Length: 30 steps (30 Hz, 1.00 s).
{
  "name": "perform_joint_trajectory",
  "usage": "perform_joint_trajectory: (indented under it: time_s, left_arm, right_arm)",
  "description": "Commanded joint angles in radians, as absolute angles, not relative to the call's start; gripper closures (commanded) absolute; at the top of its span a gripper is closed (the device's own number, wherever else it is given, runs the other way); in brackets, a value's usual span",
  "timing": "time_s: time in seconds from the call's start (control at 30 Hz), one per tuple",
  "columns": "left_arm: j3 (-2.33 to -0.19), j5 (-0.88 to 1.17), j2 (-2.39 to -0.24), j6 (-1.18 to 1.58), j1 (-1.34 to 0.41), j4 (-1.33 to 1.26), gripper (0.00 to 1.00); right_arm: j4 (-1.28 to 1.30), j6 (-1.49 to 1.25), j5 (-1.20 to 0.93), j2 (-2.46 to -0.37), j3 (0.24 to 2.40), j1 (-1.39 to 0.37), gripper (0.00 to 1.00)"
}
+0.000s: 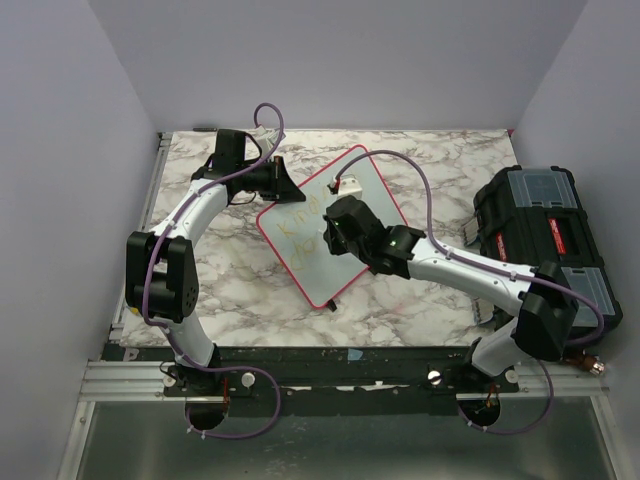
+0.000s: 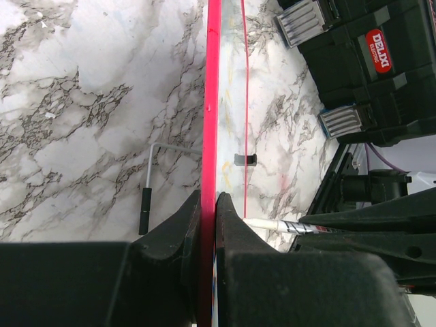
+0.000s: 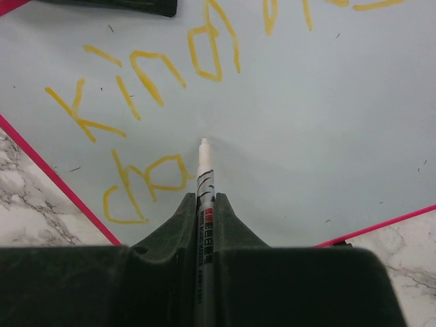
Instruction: Write a sentence on the whiteboard
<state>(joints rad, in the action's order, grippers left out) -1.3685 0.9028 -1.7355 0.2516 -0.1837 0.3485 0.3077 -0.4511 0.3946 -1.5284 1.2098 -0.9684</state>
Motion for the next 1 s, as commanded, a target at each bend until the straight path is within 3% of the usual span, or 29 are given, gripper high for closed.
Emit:
perform_joint_trajectory:
  time_s: [0.0,0.97]
  left_arm:
    - [-1.347,0.83,-1.728,0.154,-0.202,0.386,1.0]
    - [-1.345,0.83,-1.726,0.152,-0.203,0.387,1.0]
  right_arm:
    - [0.279,-0.444,0.368,-1.554,1.241,-0.97,0.99]
    - [0.295,-0.498,0.333,-1.508,1.093,-0.97,0.99]
